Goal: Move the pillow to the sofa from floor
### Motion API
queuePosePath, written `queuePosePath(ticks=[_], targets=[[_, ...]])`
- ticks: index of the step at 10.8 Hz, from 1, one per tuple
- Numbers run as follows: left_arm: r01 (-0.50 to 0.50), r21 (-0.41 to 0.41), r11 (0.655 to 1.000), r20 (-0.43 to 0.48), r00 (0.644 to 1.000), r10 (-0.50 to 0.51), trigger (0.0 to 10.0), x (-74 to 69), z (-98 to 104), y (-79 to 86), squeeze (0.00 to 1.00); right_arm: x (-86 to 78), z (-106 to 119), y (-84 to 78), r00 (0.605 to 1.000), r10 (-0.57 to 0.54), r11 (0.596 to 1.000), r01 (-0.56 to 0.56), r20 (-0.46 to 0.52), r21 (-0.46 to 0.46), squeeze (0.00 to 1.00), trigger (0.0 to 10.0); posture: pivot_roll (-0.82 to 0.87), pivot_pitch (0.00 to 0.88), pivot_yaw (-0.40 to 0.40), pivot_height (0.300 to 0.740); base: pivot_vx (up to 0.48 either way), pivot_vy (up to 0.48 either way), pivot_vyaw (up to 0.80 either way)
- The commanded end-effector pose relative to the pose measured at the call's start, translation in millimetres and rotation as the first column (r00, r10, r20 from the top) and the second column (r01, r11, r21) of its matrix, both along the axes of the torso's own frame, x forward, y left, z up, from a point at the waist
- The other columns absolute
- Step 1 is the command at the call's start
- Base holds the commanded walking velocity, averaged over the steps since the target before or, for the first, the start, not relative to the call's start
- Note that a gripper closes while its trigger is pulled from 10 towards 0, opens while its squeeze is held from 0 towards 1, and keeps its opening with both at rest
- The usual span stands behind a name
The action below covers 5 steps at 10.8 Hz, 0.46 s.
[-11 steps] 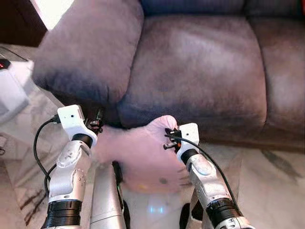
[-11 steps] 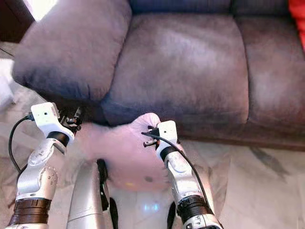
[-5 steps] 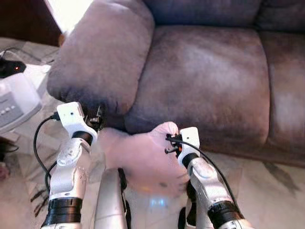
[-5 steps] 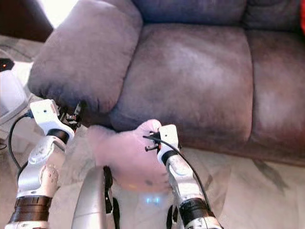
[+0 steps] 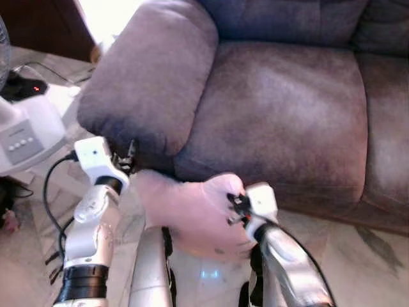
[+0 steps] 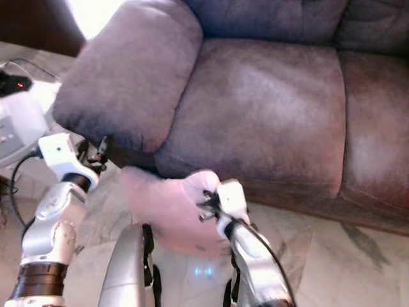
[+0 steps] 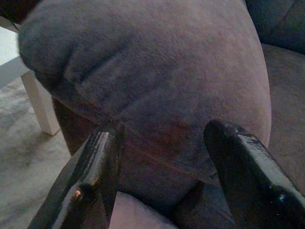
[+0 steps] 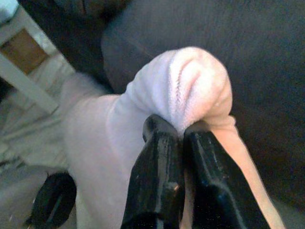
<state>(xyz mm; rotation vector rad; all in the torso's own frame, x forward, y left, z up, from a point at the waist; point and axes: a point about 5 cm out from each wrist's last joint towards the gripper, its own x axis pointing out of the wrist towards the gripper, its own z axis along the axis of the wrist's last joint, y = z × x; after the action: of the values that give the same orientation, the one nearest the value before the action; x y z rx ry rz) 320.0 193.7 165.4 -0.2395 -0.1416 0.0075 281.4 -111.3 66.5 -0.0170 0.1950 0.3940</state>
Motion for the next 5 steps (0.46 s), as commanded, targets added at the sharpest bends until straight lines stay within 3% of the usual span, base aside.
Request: queuePosePath(ticks=[1,3,5], targets=[[-0.012,0.005,1.0,-0.008,1.0,0.012,10.0,-2.1,-3.9,4.7,0.0,6.6,48.0,1.9,0.974,-0.015,0.998,0.002,0.228,0.058,0.0,10.0,0.16,0.184,-0.008,0.608,0.0,0.0,0.0],[-0.005,0.0,1.0,-0.008,1.0,0.005,10.0,-2.1,-4.6,1.3,0.0,0.8,48.1,-6.5,0.973,-0.07,0.995,0.053,0.218,0.082,0.0,10.0,0.17,0.185,-0.008,0.608,0.0,0.0,0.0],[-0.007,0.004,1.0,-0.004,1.0,0.007,10.0,-2.6,-3.0,3.5,0.0,-1.5,71.8,-12.1,0.952,-0.103,0.99,0.07,0.288,0.123,0.0,10.0,0.17,0.187,-0.008,0.608,0.0,0.0,0.0]])
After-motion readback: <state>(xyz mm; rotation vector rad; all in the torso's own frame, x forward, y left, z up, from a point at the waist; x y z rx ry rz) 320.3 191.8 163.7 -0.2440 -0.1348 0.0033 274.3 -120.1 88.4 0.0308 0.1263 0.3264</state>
